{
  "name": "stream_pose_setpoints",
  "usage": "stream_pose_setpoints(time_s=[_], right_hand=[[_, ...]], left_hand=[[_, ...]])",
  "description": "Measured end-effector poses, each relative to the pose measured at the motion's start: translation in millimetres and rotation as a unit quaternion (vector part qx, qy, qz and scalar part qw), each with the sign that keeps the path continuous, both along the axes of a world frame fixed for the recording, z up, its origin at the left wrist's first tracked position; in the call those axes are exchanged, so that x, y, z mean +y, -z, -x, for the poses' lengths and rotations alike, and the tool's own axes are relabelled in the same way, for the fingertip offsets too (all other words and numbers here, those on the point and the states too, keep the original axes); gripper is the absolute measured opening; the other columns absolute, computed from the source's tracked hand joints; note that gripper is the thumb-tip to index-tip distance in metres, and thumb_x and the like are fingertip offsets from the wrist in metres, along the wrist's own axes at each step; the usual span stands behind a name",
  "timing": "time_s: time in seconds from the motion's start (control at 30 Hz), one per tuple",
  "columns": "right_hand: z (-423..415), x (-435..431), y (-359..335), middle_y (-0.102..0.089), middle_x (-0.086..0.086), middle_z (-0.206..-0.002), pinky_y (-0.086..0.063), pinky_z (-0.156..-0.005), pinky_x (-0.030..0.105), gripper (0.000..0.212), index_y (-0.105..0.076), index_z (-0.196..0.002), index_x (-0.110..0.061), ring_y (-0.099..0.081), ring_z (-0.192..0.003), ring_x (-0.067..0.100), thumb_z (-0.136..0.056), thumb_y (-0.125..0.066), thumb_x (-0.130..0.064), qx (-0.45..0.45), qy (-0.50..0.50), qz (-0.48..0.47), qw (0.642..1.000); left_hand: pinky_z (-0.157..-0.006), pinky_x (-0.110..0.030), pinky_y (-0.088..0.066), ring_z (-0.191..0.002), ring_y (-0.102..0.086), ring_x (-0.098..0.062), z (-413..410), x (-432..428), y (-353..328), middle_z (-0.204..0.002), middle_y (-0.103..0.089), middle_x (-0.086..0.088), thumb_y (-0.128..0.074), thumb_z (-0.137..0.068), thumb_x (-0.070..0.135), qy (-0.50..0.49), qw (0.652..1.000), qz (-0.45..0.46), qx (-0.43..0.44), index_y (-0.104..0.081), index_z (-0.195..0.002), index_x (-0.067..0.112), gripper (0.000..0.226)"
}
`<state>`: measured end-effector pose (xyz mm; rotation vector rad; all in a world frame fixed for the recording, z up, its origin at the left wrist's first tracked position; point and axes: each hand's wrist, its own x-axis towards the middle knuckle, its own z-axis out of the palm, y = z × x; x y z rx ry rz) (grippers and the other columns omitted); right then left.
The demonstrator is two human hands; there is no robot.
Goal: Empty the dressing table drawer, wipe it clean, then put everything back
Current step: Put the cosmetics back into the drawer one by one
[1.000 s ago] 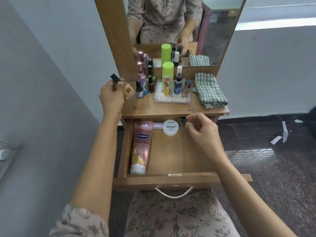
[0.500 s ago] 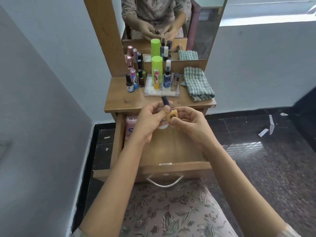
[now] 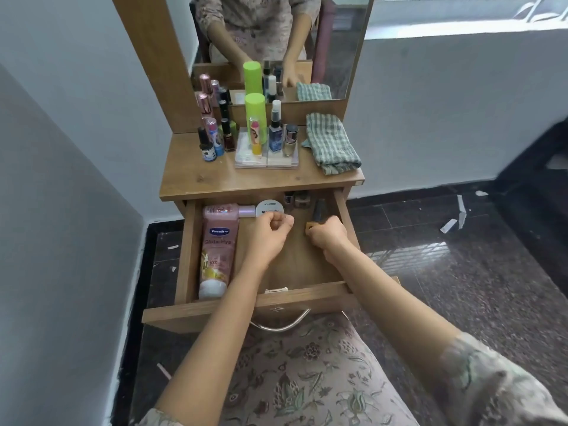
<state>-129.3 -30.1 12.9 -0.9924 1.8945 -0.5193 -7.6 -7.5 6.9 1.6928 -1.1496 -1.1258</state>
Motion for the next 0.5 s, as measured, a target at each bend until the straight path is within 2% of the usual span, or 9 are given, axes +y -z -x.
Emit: stream_pose_setpoints(time_s=[0.1, 0.2, 0.33, 0.5], right_hand=[[-7, -12, 0, -0.054, 0.015, -0.128, -0.045, -0.089, 0.034, 0.042, -0.039, -0.136, -0.011, -0.053, -0.114, 0.032, -0.095, -0.048, -0.014, 0.02, -0.003, 0.045, 0.999], [-14, -20, 4, -0.056, 0.012, -0.126, -0.042, -0.087, 0.029, 0.039, -0.046, -0.134, -0.016, -0.053, -0.113, 0.029, -0.095, -0.042, -0.009, -0.005, 0.013, 0.076, 0.997], [-21, -21, 11, -0.058, 0.015, -0.123, -0.045, -0.093, 0.038, 0.039, -0.047, -0.132, -0.013, -0.055, -0.114, 0.034, -0.094, -0.044, -0.006, 0.062, -0.002, 0.102, 0.993], [-14, -21, 13, -0.06, 0.018, -0.115, -0.046, -0.083, 0.035, 0.032, -0.051, -0.123, -0.006, -0.058, -0.105, 0.037, -0.092, -0.045, 0.0, 0.146, -0.034, 0.157, 0.976]], left_hand=[[-0.089, -0.041, -0.053, -0.091, -0.067, -0.023, -4, -1, 5, -0.089, -0.069, -0.004, -0.064, -0.089, 0.029, -0.012, 0.999, -0.001, -0.042, -0.067, -0.098, 0.011, 0.02], [-0.084, -0.031, -0.051, -0.087, -0.065, -0.018, -8, -2, 7, -0.089, -0.07, 0.0, -0.065, -0.088, 0.033, -0.008, 0.994, 0.002, -0.105, -0.068, -0.092, 0.017, 0.017], [-0.078, -0.024, -0.044, -0.09, -0.062, -0.017, -11, 0, 6, -0.095, -0.07, -0.001, -0.064, -0.088, 0.033, -0.011, 0.989, 0.005, -0.147, -0.069, -0.096, 0.015, 0.021], [-0.074, -0.022, -0.04, -0.09, -0.061, -0.016, -11, -1, 6, -0.095, -0.07, -0.001, -0.063, -0.089, 0.034, -0.012, 0.987, 0.011, -0.162, -0.069, -0.096, 0.014, 0.022]])
